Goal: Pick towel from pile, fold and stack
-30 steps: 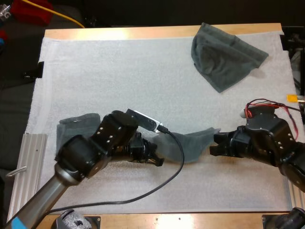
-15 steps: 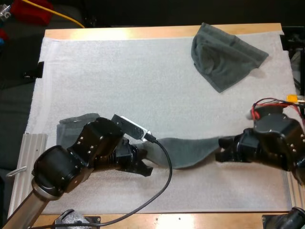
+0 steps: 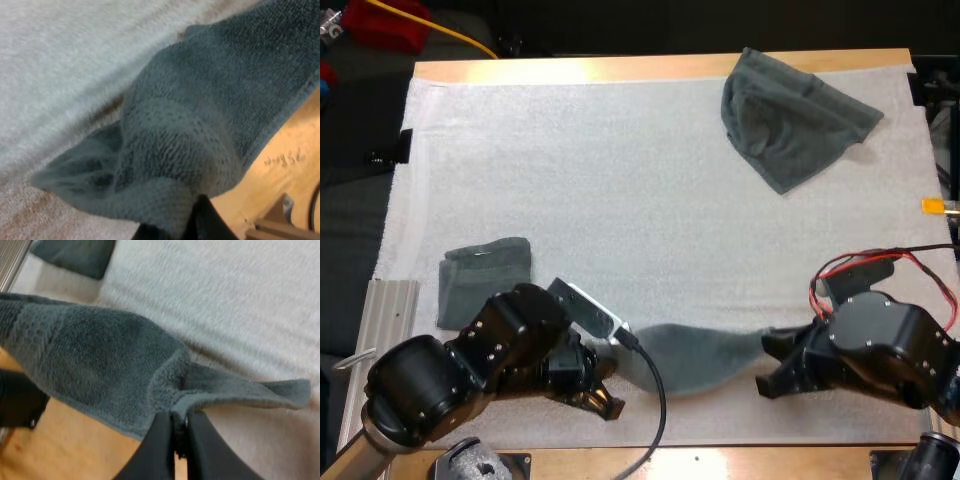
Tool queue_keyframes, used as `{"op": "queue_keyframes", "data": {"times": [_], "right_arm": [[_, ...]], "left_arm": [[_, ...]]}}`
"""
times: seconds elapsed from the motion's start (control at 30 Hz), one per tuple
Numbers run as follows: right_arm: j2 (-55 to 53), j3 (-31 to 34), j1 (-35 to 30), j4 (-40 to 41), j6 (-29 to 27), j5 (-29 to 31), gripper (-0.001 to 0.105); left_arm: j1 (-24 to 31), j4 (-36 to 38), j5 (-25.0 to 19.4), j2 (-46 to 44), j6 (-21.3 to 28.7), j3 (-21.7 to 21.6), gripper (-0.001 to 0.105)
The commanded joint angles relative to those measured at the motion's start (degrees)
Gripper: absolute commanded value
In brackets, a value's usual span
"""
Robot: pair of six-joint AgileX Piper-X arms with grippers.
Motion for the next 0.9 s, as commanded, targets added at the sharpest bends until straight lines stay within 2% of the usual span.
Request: {"op": "queue_keyframes", "data": {"times": [0.0, 0.1, 0.33, 0.53, 0.67, 0.87], "right_arm": [[-0.5, -1.0, 0.8, 1.6, 0.4, 0.9, 0.0], [-0.5, -1.4, 2.0, 3.4, 0.6, 1.8, 0.0], [1.6, -0.3, 2.0, 5.9, 0.4, 2.2, 0.0], [5.2, 3.0, 1.6, 2.8, -0.1, 6.0, 0.0], [8.3, 4.3, -1.9, -0.5, -1.1, 6.7, 0.0], [12.9, 4.3, -9.7, -4.9, -5.6, 6.4, 0.0]], "left_arm": [[-1.2, 0.1, -0.9, -0.3, -0.6, -0.3, 0.0], [-3.1, 0.1, -1.6, -0.2, -0.8, -0.3, 0.0], [-3.2, 2.0, -3.4, 2.2, -0.2, 1.2, 0.0], [-2.9, 0.7, -3.4, 4.6, -0.2, 6.3, 0.0], [0.7, -3.1, -2.9, 6.7, 0.3, 7.8, 0.0], [9.7, -9.4, 4.9, 11.0, 5.8, 7.7, 0.0]]}}
